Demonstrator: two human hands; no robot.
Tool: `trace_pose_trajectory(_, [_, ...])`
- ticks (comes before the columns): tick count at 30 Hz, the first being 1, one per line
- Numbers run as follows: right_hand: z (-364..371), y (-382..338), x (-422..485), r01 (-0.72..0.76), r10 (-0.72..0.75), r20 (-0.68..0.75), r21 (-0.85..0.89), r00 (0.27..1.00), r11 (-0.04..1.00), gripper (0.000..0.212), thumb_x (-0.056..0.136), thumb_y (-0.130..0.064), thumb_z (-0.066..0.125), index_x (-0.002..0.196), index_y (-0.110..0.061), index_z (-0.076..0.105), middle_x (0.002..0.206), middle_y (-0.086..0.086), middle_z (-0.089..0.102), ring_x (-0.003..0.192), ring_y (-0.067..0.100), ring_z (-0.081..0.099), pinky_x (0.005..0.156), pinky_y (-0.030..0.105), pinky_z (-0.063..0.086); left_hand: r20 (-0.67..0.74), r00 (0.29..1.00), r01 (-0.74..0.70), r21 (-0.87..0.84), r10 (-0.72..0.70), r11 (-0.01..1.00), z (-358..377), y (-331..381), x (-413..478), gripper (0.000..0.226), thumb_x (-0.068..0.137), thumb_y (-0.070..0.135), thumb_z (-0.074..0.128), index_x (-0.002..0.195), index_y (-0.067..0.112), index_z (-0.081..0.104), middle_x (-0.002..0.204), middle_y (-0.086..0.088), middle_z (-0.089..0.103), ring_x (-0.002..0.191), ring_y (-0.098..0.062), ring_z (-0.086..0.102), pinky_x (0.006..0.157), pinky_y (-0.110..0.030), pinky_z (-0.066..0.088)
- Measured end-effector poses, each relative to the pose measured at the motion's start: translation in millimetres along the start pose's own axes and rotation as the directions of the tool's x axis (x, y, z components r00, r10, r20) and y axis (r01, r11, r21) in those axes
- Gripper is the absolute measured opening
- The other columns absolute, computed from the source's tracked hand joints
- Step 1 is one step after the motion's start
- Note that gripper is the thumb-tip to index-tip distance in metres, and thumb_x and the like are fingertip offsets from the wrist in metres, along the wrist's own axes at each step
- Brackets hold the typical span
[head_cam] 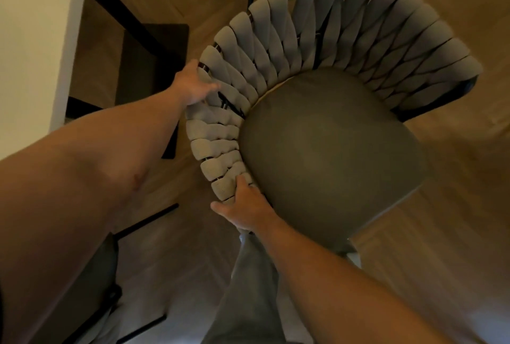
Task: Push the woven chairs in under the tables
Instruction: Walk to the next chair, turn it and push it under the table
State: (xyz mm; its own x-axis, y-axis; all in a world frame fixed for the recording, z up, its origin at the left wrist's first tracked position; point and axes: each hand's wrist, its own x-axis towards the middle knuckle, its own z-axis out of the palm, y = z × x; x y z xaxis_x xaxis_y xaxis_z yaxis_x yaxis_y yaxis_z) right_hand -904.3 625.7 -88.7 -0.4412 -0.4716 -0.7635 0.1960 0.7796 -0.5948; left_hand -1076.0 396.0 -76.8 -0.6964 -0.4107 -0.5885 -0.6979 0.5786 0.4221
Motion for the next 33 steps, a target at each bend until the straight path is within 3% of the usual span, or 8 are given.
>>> trace_pose_trajectory(2, [13,2,6,-0.001,0.003,0.012,-0.109,1.0,0.994,0.103,0.085,-0.057,0.065,0.157,-0.014,0.005,0.156,0.016,0.033,0.139,0.037,0.039,0.111,0.048,0.037,-0.002,1.0,0.011,-0.015,-0.011,1.0,0,-2,6,0.089,0.084,0.042,0.075,0.155,0.027,0.025,0.157,-0.008,0.034,0.142,-0.033,0.036,0.114,-0.05,0.038])
trace_pose_trajectory(4, [20,4,10,-0.011,0.009,-0.014,-0.156,1.0,0.988,0.099,0.088,-0.047,0.066,0.157,-0.015,0.002,0.153,0.018,0.036,0.134,0.038,0.043,0.106,0.047,0.042,0.004,1.0,0.01,-0.029,-0.01,1.0,0,-4,8,0.085,0.083,0.036,0.076,0.154,0.029,0.028,0.153,-0.008,0.04,0.137,-0.033,0.042,0.111,-0.051,0.042])
trace_pose_trajectory(13, [19,6,12,0.03,-0.042,-0.081,-0.142,0.996,0.989,0.08,0.08,-0.028,0.068,0.145,-0.024,0.022,0.127,0.012,0.056,0.112,0.036,0.057,0.079,0.038,0.044,-0.016,0.997,-0.074,-0.167,0.072,0.983,0,-8,-4,0.069,0.086,0.019,0.07,0.145,0.039,0.039,0.143,-0.002,0.048,0.13,-0.028,0.048,0.106,-0.05,0.046])
trace_pose_trajectory(17, [14,13,3,0.059,-0.069,-0.053,-0.173,0.996,0.983,0.075,0.081,-0.027,0.069,0.143,-0.022,0.027,0.129,0.012,0.057,0.115,0.034,0.057,0.083,0.038,0.046,-0.055,0.996,-0.085,-0.17,0.077,0.982,4,-15,-15,0.063,0.085,0.021,0.069,0.141,0.037,0.044,0.14,-0.003,0.05,0.127,-0.03,0.049,0.104,-0.05,0.048])
trace_pose_trajectory(20, [10,19,-8,0.065,-0.066,0.0,-0.207,0.998,0.976,0.077,0.081,-0.023,0.068,0.147,-0.023,0.026,0.135,0.01,0.054,0.119,0.034,0.056,0.093,0.043,0.052,-0.086,0.996,-0.04,-0.172,0.025,0.984,7,-31,-26,0.065,0.087,0.024,0.068,0.144,0.036,0.04,0.145,-0.005,0.046,0.13,-0.031,0.046,0.107,-0.052,0.045])
trace_pose_trajectory(25, [-5,41,-26,0.119,-0.113,0.038,-0.294,0.993,0.948,0.061,0.08,-0.02,0.07,0.131,-0.023,0.037,0.122,0.009,0.059,0.106,0.034,0.061,0.084,0.043,0.055,-0.123,0.991,0.014,-0.27,-0.049,0.963,21,-46,-57,0.064,0.089,0.021,0.067,0.146,0.034,0.04,0.145,-0.003,0.048,0.127,-0.03,0.05,0.105,-0.054,0.048])
trace_pose_trajectory(28, [-20,67,-40,0.163,-0.141,0.088,-0.353,0.986,0.921,0.053,0.08,-0.023,0.073,0.122,-0.023,0.04,0.119,0.009,0.06,0.106,0.032,0.06,0.087,0.045,0.055,-0.159,0.979,0.067,-0.348,-0.129,0.935,40,-53,-85,0.063,0.091,0.017,0.067,0.146,0.031,0.04,0.146,-0.005,0.047,0.128,-0.031,0.05,0.105,-0.055,0.048])
trace_pose_trajectory(33, [-60,116,-62,0.248,-0.178,0.191,-0.457,0.965,0.854,0.056,0.081,-0.022,0.071,0.13,-0.023,0.042,0.122,0.008,0.059,0.105,0.032,0.06,0.085,0.04,0.053,-0.215,0.937,0.157,-0.441,-0.274,0.884,87,-51,-135,0.065,0.094,0.018,0.064,0.151,0.03,0.034,0.152,-0.01,0.04,0.135,-0.035,0.044,0.108,-0.058,0.044])
